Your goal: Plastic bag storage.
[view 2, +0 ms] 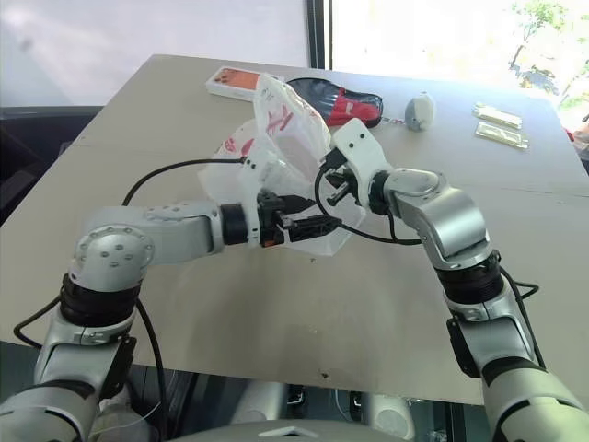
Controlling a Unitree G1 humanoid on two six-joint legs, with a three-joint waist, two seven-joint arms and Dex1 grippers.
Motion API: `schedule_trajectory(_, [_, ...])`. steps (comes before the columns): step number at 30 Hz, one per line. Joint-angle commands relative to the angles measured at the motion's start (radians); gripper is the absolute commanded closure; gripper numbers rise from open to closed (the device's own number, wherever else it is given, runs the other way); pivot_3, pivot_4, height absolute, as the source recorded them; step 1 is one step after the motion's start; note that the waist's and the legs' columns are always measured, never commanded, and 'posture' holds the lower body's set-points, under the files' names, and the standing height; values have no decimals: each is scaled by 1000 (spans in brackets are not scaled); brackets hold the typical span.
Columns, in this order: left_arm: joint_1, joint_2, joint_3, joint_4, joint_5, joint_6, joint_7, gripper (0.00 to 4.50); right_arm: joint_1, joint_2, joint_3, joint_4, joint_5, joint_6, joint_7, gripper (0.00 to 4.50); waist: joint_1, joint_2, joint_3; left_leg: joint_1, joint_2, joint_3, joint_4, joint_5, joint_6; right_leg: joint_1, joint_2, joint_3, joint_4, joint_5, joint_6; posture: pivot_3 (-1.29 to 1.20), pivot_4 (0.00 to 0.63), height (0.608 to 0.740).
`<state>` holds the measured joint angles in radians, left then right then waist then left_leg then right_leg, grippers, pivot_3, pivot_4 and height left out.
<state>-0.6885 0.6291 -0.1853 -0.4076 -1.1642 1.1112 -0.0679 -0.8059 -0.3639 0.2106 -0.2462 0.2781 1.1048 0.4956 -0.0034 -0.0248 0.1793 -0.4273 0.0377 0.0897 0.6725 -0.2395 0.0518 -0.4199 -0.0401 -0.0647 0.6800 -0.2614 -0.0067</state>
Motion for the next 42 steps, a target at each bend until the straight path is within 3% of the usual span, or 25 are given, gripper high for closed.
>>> schedule_trajectory(1, [-12,39,-141,9,232,-22,-79,66,-29,12,-46,-35,26,-9,2,4500,0,0,0,0,0,0,0,0,0,0,0,0,0,0,0,0,150,740])
schedule_trajectory(10, [-74,0,-447,201,671,-92,-181,66,-36,55,-110,28,65,3,3,4500,4,0,0,0,0,0,0,0,0,0,0,0,0,0,0,0,150,740])
schedule_trajectory(13, [-36,-52,-441,244,734,-140,-215,851,-44,72,-129,53,70,2,-3,4500,3,0,0,-1,0,0,0,0,0,0,0,0,0,0,0,0,150,740])
schedule_trajectory(14, [-20,-71,-411,244,740,-148,-217,1413,-48,77,-136,59,73,3,-5,4500,2,0,0,-1,0,0,0,0,0,-1,0,1,0,0,0,0,150,740])
schedule_trajectory(15, [-9,-86,-382,236,744,-148,-220,1631,-50,78,-142,65,75,2,-6,4500,-1,1,0,-2,1,0,0,0,0,-2,0,1,0,0,0,0,150,740])
schedule_trajectory(19, [16,-83,-267,133,725,-156,-278,3617,-65,69,-169,115,69,-27,-11,4500,-5,1,0,-3,1,0,-1,0,0,-4,0,1,0,0,0,0,150,740])
schedule_trajectory(24, [74,-142,101,33,374,-55,-381,3806,-81,52,-174,173,61,-77,0,4500,-8,1,0,-3,1,1,0,0,0,-3,0,1,1,0,0,0,150,740])
schedule_trajectory(27, [69,-146,200,49,293,11,-380,3029,-87,50,-168,184,62,-92,10,4500,-8,1,0,-3,1,0,0,0,0,-3,0,0,0,0,0,0,150,740])
schedule_trajectory(32, [68,-126,230,16,272,74,-363,669,-91,48,-163,200,60,-108,18,4500,-5,1,0,-3,0,0,0,0,0,-3,-1,0,0,0,0,0,150,740])
schedule_trajectory(37, [89,-92,253,-21,242,82,-398,669,-96,44,-163,214,58,-117,24,4500,-7,1,0,-3,1,0,0,0,0,-3,-1,0,0,0,0,0,150,740])
schedule_trajectory(40, [92,-72,273,-18,238,75,-406,13,-94,41,-161,217,56,-119,29,4500,-8,1,0,-2,1,0,0,0,0,-3,-1,0,1,0,0,0,150,740])
schedule_trajectory(42, [90,-53,262,-18,256,72,-407,13,-90,39,-161,218,55,-120,31,4500,-8,1,0,-2,1,0,0,0,0,-3,-1,0,1,0,0,0,150,740])
